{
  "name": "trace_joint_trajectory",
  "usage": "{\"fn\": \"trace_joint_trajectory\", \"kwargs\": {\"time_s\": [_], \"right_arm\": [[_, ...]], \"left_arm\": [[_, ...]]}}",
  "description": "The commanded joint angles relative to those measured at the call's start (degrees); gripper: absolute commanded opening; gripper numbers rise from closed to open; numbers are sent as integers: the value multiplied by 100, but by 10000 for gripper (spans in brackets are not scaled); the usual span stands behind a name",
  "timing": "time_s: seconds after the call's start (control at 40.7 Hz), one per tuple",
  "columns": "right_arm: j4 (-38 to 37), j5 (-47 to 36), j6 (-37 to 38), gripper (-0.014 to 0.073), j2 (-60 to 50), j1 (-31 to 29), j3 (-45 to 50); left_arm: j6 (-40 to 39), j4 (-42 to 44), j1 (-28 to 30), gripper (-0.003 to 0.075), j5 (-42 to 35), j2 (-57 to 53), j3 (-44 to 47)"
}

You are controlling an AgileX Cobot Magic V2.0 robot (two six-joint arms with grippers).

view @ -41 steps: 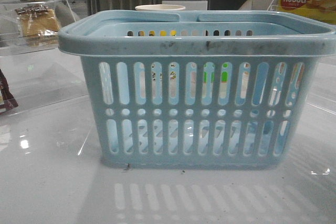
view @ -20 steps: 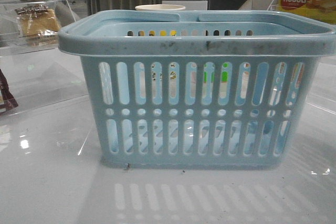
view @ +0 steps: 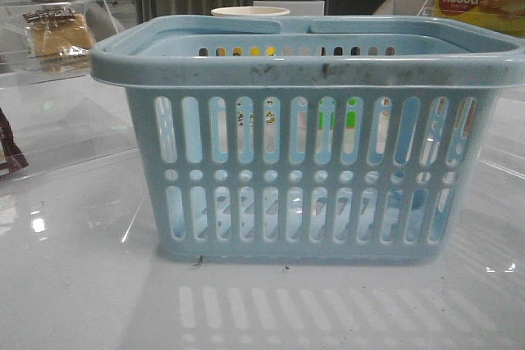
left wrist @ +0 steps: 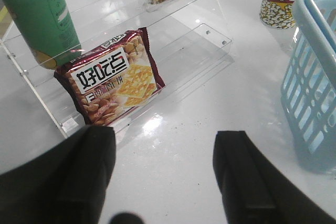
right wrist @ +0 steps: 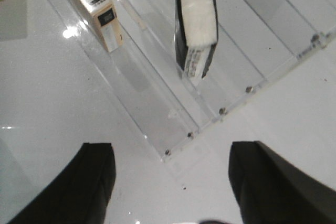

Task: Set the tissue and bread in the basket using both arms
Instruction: 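Close the right gripper on the tissue pack and lift it, then carry the tissue pack over the blue basket and open the right gripper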

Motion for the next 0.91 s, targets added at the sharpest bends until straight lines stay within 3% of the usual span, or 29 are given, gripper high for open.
{"fn": "trace_joint_trajectory", "kwargs": {"time_s": [0.0, 0.466, 0.491, 0.638, 0.884], "right_arm": [[-238, -332, -11, 562, 119, -44, -515], [-375, -1217, -11, 562, 1092, -44, -977], [304, 1309, -307, 184, 805, 61, -2405], [884, 1456, -748, 184, 254, 440, -2393], [1928, 1495, -1400, 184, -380, 1632, -2393]], "left_arm": [[-21, -32, -26, 475, -397, 54, -143], [-21, -32, -26, 475, -402, 54, -143], [-21, -52, -26, 475, -402, 54, -143], [-21, -52, -26, 475, -402, 54, -143], [-21, -52, -26, 475, -402, 54, -143]]}}
